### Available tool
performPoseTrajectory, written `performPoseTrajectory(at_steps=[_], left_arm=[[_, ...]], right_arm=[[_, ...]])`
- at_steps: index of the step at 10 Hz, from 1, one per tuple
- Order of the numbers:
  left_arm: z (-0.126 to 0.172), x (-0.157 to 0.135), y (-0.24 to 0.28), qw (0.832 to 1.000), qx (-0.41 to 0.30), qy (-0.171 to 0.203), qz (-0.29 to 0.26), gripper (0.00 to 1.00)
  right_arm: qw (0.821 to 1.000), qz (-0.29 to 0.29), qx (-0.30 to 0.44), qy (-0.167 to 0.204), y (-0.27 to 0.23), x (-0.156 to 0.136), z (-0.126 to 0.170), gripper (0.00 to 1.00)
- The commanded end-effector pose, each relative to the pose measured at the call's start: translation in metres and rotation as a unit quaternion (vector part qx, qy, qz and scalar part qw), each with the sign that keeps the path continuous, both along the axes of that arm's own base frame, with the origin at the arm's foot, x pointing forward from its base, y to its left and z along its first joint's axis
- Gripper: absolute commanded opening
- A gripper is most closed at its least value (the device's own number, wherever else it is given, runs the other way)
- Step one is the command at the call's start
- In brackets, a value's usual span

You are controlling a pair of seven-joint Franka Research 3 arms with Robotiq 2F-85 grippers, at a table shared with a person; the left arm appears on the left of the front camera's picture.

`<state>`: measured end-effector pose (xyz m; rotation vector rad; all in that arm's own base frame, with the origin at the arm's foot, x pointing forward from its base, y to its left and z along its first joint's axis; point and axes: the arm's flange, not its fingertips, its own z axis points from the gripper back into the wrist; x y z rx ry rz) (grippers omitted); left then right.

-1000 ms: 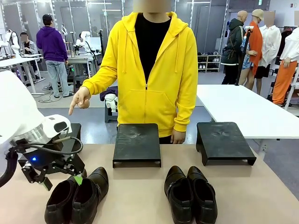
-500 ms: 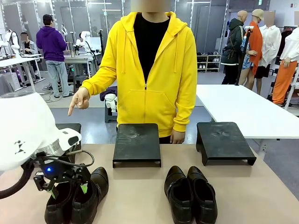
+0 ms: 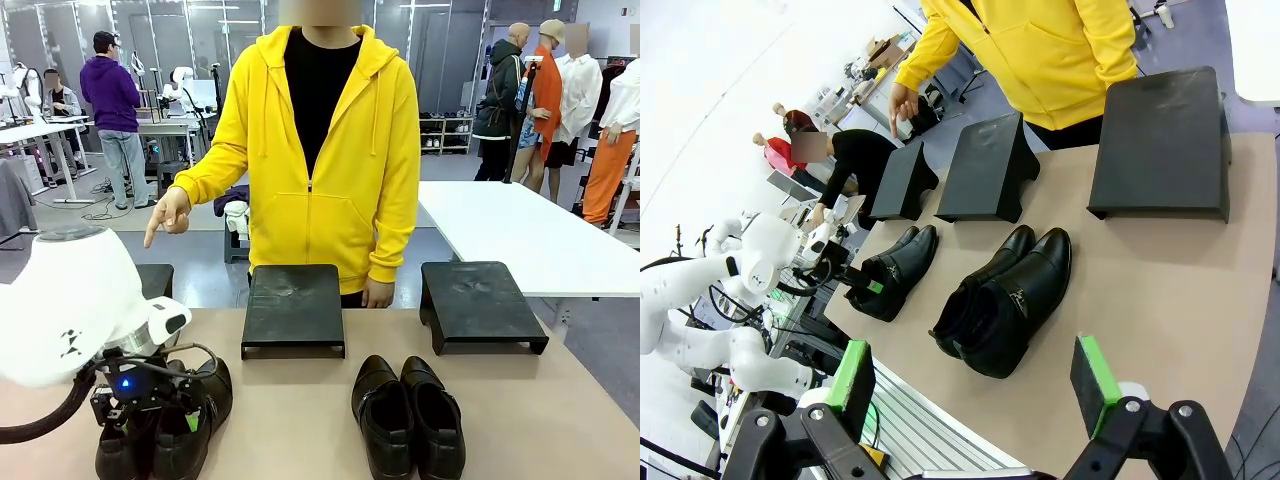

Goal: Place the shoes on the stand as instructed by the person.
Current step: Pick up one pair of Shoes and place it on the Shoes Stand indicated by the person.

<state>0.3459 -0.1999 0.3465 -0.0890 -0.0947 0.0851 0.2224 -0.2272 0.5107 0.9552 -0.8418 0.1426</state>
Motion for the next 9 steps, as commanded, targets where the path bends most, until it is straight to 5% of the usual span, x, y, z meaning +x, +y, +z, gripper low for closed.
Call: performPoseTrajectory(at_steps=[1, 4, 5, 9], left_arm=[[-0.048, -0.071, 0.041, 0.999, 0.034, -0.009, 0.016, 0.92], [-0.050, -0.074, 0.048, 0.999, 0.035, -0.004, 0.006, 0.08], [-0.047, -0.073, 0.047, 0.999, 0.031, -0.010, 0.005, 0.00], [-0.035, -0.070, 0.048, 0.999, 0.024, -0.022, 0.003, 0.00]], right_arm=[[1.000, 0.002, -0.001, -0.012, -0.001, 0.000, 0.000, 1.00], [1.000, 0.002, -0.001, -0.012, -0.001, 0.000, 0.000, 1.00], [1.000, 0.002, -0.001, -0.012, -0.001, 0.000, 0.000, 1.00], [1.000, 0.002, -0.001, -0.012, -0.001, 0.000, 0.000, 1.00]])
